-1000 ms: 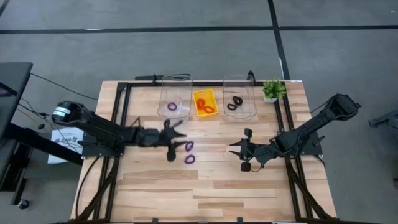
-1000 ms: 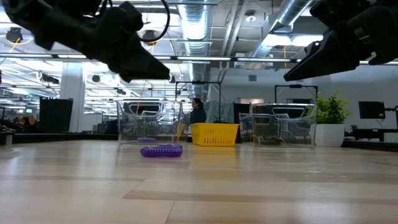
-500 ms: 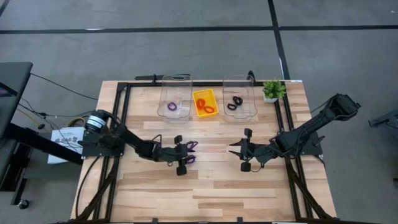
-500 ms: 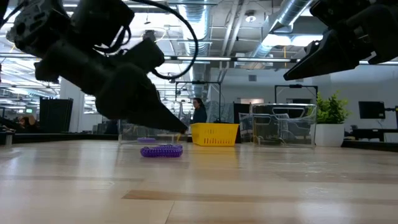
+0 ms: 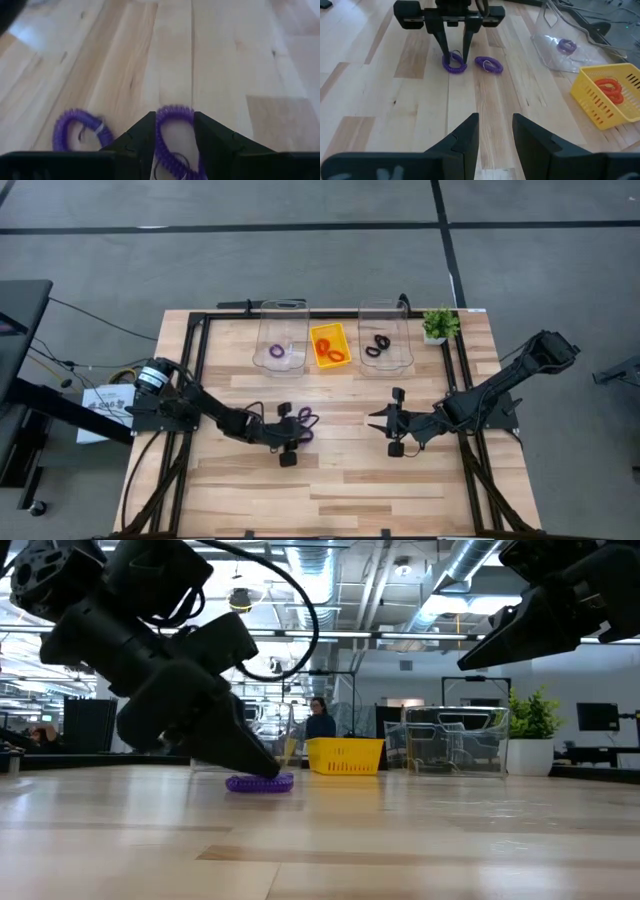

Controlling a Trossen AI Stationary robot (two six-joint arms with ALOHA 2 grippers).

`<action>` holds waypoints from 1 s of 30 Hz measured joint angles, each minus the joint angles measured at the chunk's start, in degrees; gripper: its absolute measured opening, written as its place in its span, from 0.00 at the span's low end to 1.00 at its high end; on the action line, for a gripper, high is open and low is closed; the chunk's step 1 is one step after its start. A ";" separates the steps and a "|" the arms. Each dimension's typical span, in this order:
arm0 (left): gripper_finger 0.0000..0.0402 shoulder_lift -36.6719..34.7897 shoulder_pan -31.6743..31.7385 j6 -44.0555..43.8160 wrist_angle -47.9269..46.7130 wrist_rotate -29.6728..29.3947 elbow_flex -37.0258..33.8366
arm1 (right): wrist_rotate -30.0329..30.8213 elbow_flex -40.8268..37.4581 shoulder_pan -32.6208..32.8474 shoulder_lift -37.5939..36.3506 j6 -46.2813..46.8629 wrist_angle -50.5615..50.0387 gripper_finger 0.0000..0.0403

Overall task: Sort spring keychains
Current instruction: Put the bottom purple spring keychain into the left transparent bin

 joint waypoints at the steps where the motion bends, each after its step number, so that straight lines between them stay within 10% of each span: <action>1: 0.33 0.00 -0.04 -0.63 -0.69 -0.13 0.00 | -0.02 0.00 0.00 0.00 0.00 0.00 0.27; 30: 0.19 -0.15 -0.15 -6.22 -7.09 6.21 -0.02 | -0.02 0.00 0.00 0.00 0.02 0.00 0.27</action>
